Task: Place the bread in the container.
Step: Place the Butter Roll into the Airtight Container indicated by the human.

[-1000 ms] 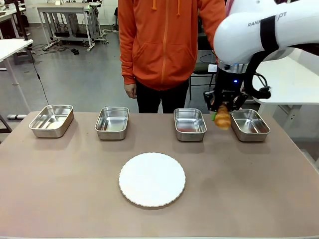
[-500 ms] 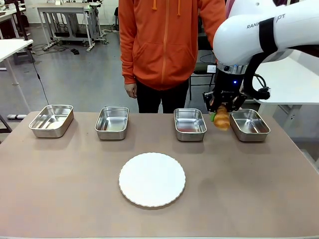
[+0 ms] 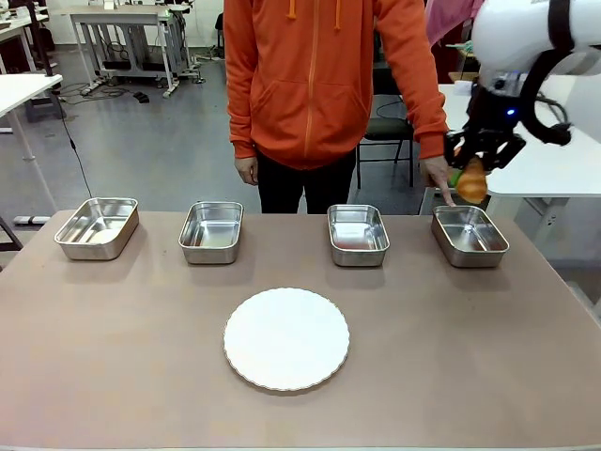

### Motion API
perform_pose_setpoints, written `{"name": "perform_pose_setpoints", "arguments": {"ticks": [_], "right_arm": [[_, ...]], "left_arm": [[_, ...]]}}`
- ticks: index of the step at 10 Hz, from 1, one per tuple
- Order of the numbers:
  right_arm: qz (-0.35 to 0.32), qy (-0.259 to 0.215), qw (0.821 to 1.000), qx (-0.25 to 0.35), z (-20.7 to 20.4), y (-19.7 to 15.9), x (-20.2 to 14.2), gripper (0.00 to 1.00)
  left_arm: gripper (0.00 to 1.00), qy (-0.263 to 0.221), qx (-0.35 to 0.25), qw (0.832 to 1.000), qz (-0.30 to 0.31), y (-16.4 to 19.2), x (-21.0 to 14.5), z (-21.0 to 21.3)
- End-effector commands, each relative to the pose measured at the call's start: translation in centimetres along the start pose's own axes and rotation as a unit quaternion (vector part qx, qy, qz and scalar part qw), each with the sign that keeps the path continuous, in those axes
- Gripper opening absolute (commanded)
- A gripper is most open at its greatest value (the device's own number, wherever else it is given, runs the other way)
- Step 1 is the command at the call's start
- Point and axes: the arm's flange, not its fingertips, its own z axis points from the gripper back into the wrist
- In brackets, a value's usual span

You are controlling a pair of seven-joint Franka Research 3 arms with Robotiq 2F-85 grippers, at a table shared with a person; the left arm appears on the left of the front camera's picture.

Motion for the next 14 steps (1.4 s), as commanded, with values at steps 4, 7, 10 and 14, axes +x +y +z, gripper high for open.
{"name": "perform_pose_setpoints", "arguments": {"ticks": [4,7,10,14], "right_arm": [[0.095,0.01,0.995,0.018,-6.3,-4.9,4.3,0.41],[0.118,0.021,0.992,0.028,-10.8,-7.3,5.1,0.41],[0.107,0.023,0.994,0.008,-10.3,-6.5,4.8,0.41],[0.11,0.039,0.993,0.02,-15.4,-7.0,7.3,0.41]], "left_arm": [[1.0,-0.003,-0.004,1.0,-0.004,-0.1,0.1,0.1],[1.0,-0.003,-0.004,1.0,-0.004,-0.1,0.1,0.1],[1.0,-0.003,-0.004,1.0,-0.004,-0.1,0.1,0.1],[1.0,-0.003,-0.004,1.0,-0.004,-0.1,0.1,0.1]]}}
